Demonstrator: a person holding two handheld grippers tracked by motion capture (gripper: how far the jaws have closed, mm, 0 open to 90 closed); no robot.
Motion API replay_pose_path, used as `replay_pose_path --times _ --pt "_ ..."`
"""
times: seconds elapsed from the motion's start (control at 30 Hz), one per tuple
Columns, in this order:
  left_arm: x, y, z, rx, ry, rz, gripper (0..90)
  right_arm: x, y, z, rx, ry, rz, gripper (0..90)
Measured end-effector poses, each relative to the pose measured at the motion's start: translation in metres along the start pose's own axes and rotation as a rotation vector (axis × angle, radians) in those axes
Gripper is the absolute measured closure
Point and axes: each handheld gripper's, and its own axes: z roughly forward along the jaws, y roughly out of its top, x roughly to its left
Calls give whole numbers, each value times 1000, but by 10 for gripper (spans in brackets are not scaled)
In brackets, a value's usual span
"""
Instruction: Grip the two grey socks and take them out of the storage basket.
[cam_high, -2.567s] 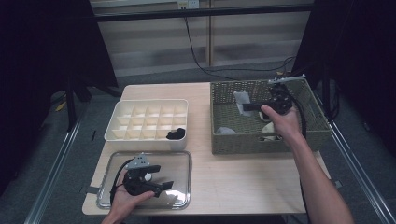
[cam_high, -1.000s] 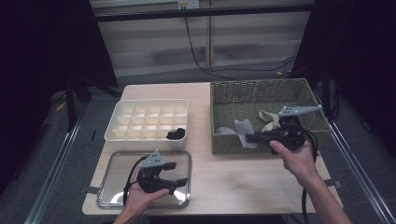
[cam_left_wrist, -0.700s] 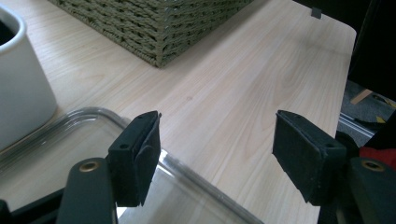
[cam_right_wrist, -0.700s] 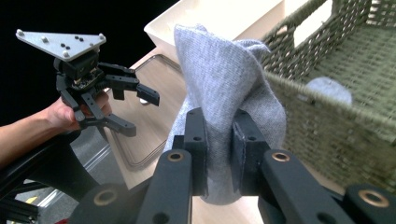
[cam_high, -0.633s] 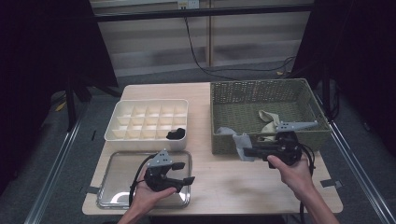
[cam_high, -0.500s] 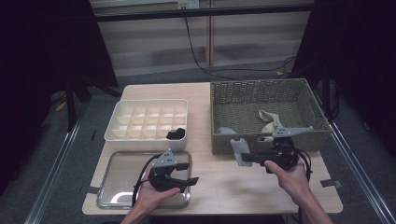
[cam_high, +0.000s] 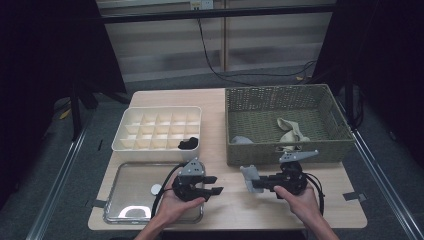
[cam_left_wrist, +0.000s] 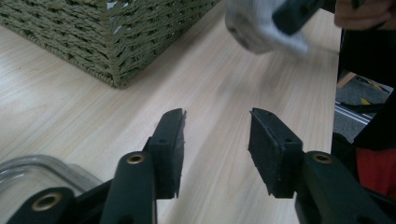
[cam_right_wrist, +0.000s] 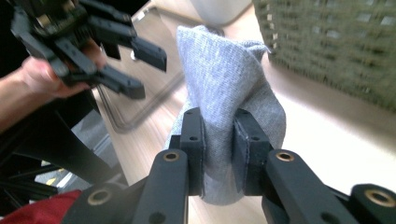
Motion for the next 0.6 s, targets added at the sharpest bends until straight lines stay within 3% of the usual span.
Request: replay_pose_path --times 0.3,0.6 --pt "-3 -5 11 27 -23 -1 601 -7 -14 19 77 -29 7 705" --pt "-5 -7 18 54 -37 4 633 -8 -17 22 98 -71 -5 680"
